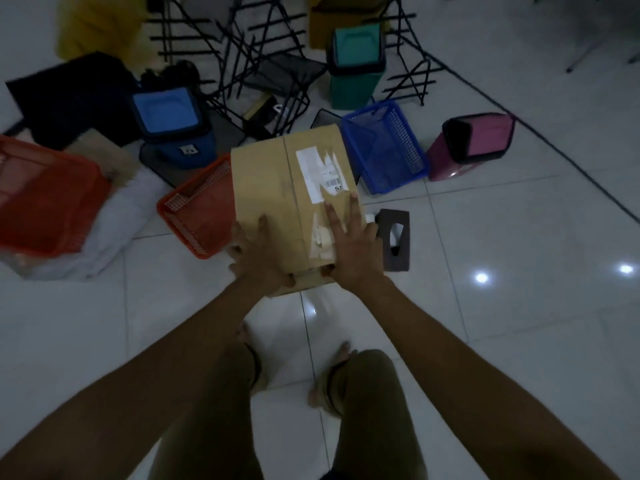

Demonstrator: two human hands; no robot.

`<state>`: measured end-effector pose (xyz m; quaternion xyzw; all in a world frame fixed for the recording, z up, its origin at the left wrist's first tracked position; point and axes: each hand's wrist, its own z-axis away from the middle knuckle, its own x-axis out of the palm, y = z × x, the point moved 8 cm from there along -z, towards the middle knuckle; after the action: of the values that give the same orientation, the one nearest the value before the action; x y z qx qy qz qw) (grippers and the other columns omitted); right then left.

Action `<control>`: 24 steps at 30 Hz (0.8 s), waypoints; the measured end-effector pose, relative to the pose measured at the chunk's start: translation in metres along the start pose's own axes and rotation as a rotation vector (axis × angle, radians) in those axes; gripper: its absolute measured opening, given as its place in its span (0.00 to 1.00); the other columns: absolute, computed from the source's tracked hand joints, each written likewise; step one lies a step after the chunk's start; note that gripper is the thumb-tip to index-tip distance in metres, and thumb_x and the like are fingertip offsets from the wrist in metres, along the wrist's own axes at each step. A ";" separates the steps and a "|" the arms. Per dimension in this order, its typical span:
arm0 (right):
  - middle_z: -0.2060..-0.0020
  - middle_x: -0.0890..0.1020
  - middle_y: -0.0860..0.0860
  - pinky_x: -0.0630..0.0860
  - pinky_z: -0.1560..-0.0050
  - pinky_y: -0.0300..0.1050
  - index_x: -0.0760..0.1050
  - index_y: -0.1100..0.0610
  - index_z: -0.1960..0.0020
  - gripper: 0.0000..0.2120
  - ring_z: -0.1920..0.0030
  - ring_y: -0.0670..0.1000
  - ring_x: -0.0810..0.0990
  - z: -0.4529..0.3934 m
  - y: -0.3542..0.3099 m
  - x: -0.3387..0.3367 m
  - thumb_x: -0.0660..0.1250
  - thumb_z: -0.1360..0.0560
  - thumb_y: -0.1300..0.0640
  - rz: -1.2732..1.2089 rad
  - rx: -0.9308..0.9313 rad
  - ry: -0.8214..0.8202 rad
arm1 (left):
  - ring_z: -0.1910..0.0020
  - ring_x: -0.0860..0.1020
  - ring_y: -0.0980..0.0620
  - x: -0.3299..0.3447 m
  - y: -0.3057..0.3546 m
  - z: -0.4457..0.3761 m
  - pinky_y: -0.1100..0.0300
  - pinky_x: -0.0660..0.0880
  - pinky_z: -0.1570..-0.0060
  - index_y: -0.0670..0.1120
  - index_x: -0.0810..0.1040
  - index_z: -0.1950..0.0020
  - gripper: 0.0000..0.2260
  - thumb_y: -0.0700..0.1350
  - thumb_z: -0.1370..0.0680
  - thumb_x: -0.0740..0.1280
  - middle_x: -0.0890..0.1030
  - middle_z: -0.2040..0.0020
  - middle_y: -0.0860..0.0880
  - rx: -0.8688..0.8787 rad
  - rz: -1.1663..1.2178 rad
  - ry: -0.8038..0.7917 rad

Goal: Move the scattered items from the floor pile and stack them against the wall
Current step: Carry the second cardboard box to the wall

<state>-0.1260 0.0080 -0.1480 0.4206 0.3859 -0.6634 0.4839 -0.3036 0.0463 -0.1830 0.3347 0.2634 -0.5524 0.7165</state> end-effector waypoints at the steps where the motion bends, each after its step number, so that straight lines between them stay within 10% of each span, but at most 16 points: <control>1: 0.24 0.31 0.58 0.72 0.46 0.57 0.30 0.43 0.23 0.62 0.40 0.66 0.67 0.014 -0.009 -0.023 0.77 0.36 0.40 -0.001 -0.015 -0.005 | 0.25 0.46 0.34 -0.017 -0.003 0.021 0.37 0.60 0.33 0.60 0.34 0.24 0.64 0.54 0.41 0.82 0.34 0.25 0.41 -0.012 0.009 -0.027; 13: 0.25 0.29 0.53 0.70 0.42 0.53 0.35 0.41 0.22 0.59 0.30 0.66 0.57 0.118 -0.095 -0.184 0.77 0.34 0.48 -0.093 -0.195 -0.050 | 0.30 0.57 0.33 -0.159 -0.061 0.193 0.43 0.65 0.37 0.56 0.40 0.23 0.56 0.53 0.36 0.79 0.38 0.24 0.41 0.066 0.210 0.143; 18: 0.25 0.28 0.52 0.70 0.38 0.55 0.34 0.40 0.23 0.60 0.28 0.65 0.55 0.164 -0.109 -0.191 0.78 0.35 0.49 -0.156 -0.323 -0.092 | 0.38 0.65 0.35 -0.158 -0.080 0.269 0.47 0.70 0.50 0.58 0.40 0.23 0.52 0.50 0.33 0.76 0.36 0.23 0.46 0.001 0.182 0.345; 24: 0.25 0.29 0.53 0.69 0.45 0.50 0.33 0.39 0.24 0.62 0.33 0.61 0.62 0.227 -0.126 -0.186 0.79 0.36 0.50 0.043 -0.599 -0.086 | 0.37 0.65 0.36 -0.095 -0.106 0.372 0.44 0.71 0.44 0.56 0.42 0.22 0.51 0.53 0.33 0.76 0.37 0.22 0.47 -0.214 0.320 0.468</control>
<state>-0.2563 -0.1120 0.1173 0.2386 0.5345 -0.5267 0.6164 -0.4274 -0.1991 0.1048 0.4127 0.4222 -0.3092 0.7456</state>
